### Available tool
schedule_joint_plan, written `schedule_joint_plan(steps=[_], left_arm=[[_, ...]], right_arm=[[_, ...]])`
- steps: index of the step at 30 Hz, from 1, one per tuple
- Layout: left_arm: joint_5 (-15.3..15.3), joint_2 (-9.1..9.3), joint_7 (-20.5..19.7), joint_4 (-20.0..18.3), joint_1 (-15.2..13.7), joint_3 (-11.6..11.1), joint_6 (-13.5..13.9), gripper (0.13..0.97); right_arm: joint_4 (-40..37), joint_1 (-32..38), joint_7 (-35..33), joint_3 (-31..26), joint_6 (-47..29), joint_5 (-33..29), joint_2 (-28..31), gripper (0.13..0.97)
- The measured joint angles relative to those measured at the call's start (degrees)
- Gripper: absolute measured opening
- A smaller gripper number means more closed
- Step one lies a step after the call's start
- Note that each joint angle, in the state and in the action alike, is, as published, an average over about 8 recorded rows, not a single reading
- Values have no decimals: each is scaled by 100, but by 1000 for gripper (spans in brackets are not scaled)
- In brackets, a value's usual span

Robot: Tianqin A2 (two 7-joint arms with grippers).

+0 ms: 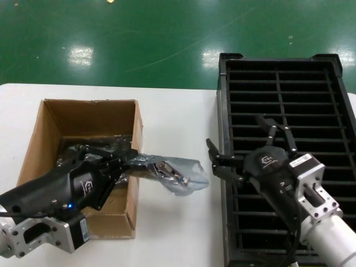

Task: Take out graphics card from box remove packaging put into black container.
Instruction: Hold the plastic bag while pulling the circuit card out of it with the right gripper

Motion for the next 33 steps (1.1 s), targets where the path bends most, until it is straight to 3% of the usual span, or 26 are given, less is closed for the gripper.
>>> schedule_joint_plan(steps=[8,13,24,33], left_arm=[[0,0,0,0,0,0,0,140],[0,0,0,0,0,0,0,140],[0,0,0,0,0,0,0,140],[0,0,0,0,0,0,0,140]], right_arm=[[-2,834,-856,-1440,938,1439,756,730],[84,981,-1378,-1742,1482,2151,987,631],[746,363,-1860,-1676,1572,2479,1501,381],[1159,531,-2050,-2200,1119,2600,2057,236]])
